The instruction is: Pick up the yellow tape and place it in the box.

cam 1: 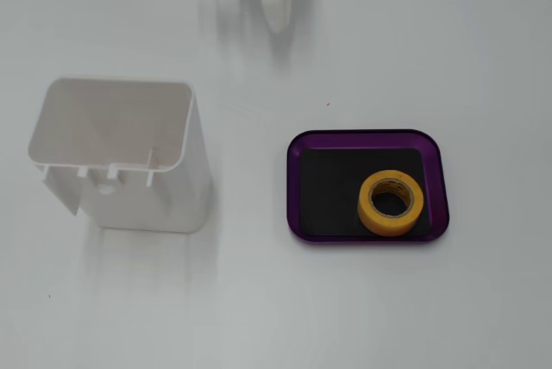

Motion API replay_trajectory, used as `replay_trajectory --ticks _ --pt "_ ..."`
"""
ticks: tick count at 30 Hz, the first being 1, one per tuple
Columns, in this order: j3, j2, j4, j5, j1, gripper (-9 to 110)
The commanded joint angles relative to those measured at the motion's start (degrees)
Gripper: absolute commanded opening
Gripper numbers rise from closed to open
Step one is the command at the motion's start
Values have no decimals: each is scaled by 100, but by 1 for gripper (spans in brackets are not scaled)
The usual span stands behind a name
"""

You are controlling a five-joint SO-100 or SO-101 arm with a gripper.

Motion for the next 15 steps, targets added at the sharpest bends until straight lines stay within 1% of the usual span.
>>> replay_trajectory --ticks 1,15 --pt "44 352 308 123 -299 -1" --pt "44 360 360 114 -360 -1"
